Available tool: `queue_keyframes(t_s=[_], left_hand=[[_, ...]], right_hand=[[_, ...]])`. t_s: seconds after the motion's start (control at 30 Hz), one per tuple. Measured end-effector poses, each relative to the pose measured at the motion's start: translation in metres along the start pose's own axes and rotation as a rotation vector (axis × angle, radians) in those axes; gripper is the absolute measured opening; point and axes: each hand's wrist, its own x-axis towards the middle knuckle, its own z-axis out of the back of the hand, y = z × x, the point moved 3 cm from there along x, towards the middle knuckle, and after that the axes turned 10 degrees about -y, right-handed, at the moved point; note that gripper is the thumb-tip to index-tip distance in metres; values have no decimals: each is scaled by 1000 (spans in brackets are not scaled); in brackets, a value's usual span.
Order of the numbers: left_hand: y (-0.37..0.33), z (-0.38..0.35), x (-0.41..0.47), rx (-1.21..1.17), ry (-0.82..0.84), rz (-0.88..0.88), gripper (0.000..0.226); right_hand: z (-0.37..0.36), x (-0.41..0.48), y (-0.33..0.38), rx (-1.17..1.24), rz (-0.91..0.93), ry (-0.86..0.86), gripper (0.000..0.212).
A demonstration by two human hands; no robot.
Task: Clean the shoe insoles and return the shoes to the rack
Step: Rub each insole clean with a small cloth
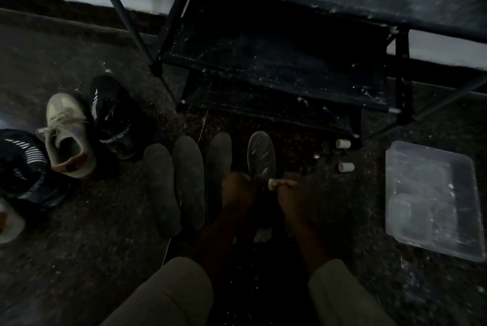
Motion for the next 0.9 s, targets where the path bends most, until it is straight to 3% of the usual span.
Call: queue_keyframes(t_s=[0.2,0.33,0.53,0.63,0.9], left_hand=[[-21,28,-22,-15,-62,-54,11],[-40,53,-51,-176,-91,-79,8],[-73,87,-98,-413,-130,-137,10],[-102,117,-122,-501,-126,-191,17],[-148,185,-186,-703,-138,-318,6]], right_hand=[[25,-17,22,54,61,14,9],[52,-43,48,103,102,-4,4],[92,-87,89,279,215,-5,28],[121,-118,118,377,246,12,21],[188,-196,183,550,457,42,15]])
